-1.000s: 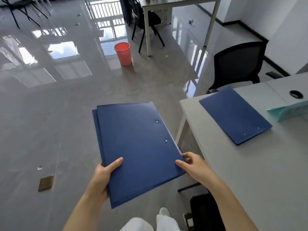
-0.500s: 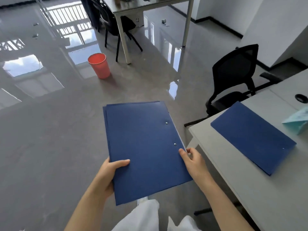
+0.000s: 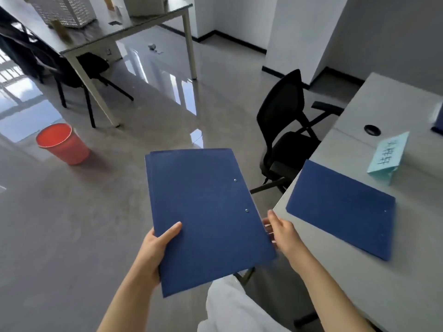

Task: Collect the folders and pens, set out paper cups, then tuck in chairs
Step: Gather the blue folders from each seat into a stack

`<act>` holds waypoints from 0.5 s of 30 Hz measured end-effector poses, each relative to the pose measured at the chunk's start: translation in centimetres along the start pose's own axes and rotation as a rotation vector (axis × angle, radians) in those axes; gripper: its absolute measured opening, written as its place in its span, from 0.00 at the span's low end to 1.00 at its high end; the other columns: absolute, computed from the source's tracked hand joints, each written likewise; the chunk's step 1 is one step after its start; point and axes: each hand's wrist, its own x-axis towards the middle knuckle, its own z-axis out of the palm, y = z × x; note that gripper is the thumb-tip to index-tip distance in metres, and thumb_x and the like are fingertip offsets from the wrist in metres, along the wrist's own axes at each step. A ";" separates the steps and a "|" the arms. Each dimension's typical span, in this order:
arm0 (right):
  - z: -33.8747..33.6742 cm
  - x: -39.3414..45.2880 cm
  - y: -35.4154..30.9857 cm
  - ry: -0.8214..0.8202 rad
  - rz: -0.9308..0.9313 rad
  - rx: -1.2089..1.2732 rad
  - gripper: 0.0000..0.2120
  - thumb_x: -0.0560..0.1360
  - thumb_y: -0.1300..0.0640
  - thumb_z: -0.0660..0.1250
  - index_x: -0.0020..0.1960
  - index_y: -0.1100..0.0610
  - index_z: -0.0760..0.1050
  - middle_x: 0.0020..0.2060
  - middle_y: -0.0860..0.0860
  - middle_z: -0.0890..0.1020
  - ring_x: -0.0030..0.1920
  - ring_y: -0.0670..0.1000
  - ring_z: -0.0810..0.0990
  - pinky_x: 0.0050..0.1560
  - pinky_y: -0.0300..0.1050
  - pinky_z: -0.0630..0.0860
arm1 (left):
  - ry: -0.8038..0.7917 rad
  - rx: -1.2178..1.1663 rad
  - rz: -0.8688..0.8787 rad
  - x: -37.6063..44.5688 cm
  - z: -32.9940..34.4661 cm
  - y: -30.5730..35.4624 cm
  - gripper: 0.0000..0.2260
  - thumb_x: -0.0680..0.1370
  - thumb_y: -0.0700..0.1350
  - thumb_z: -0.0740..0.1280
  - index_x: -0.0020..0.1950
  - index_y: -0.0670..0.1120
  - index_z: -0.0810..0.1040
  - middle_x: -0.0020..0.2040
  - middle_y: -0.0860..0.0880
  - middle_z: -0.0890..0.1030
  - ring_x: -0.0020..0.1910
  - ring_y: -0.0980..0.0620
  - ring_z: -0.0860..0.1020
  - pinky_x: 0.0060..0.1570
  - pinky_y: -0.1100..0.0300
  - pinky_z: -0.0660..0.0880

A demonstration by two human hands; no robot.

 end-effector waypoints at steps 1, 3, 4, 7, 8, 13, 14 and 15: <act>-0.6 1.7 -0.3 0.039 0.029 0.038 0.21 0.82 0.46 0.52 0.50 0.60 0.76 0.45 0.55 0.82 0.47 0.53 0.81 0.43 0.43 0.77 | -0.011 0.012 -0.002 1.3 0.6 0.9 0.14 0.75 0.46 0.70 0.60 0.45 0.77 0.51 0.44 0.85 0.48 0.40 0.84 0.45 0.47 0.80; -2.0 5.4 -0.6 0.139 0.060 0.028 0.19 0.82 0.48 0.52 0.46 0.58 0.75 0.41 0.54 0.79 0.43 0.51 0.79 0.42 0.44 0.76 | -0.026 0.038 -0.005 3.9 1.9 3.0 0.14 0.76 0.46 0.70 0.60 0.45 0.77 0.51 0.44 0.86 0.47 0.40 0.84 0.45 0.46 0.80; -2.6 7.3 -0.6 0.192 0.077 -0.013 0.17 0.82 0.49 0.53 0.42 0.56 0.73 0.38 0.52 0.77 0.39 0.49 0.76 0.40 0.43 0.74 | -0.033 0.052 -0.008 5.3 2.6 4.2 0.14 0.76 0.46 0.70 0.60 0.45 0.77 0.51 0.44 0.86 0.47 0.40 0.84 0.45 0.47 0.80; -4.1 11.4 0.0 0.315 0.178 -0.180 0.15 0.81 0.50 0.52 0.42 0.58 0.69 0.39 0.54 0.74 0.36 0.48 0.69 0.40 0.45 0.69 | -0.044 0.102 0.002 8.7 4.3 7.3 0.14 0.76 0.46 0.70 0.60 0.45 0.77 0.50 0.45 0.86 0.45 0.41 0.85 0.40 0.50 0.81; -4.5 12.5 0.2 0.330 0.219 -0.189 0.15 0.80 0.49 0.52 0.48 0.59 0.71 0.45 0.58 0.76 0.39 0.50 0.72 0.44 0.47 0.71 | -0.057 0.114 0.003 9.9 5.1 8.4 0.14 0.76 0.46 0.70 0.60 0.45 0.77 0.50 0.45 0.86 0.45 0.42 0.85 0.40 0.50 0.81; -4.7 15.4 0.7 0.340 0.334 -0.271 0.25 0.81 0.53 0.54 0.71 0.68 0.60 0.71 0.63 0.65 0.70 0.61 0.65 0.68 0.51 0.63 | -0.101 0.156 -0.003 14.8 7.4 12.3 0.13 0.75 0.46 0.71 0.59 0.46 0.78 0.49 0.46 0.86 0.42 0.44 0.85 0.36 0.52 0.81; -4.3 15.7 0.6 0.346 0.351 -0.289 0.25 0.81 0.54 0.54 0.72 0.69 0.59 0.72 0.63 0.63 0.71 0.61 0.63 0.69 0.51 0.61 | -0.112 0.166 -0.010 16.0 7.7 13.0 0.13 0.75 0.46 0.71 0.59 0.46 0.78 0.49 0.46 0.86 0.42 0.44 0.85 0.36 0.52 0.81; -3.9 16.0 0.9 0.345 0.362 -0.310 0.25 0.81 0.55 0.53 0.73 0.69 0.57 0.73 0.63 0.61 0.73 0.60 0.60 0.71 0.52 0.59 | -0.121 0.178 -0.013 16.9 7.9 13.6 0.14 0.75 0.46 0.71 0.59 0.46 0.77 0.49 0.46 0.86 0.43 0.44 0.85 0.36 0.52 0.80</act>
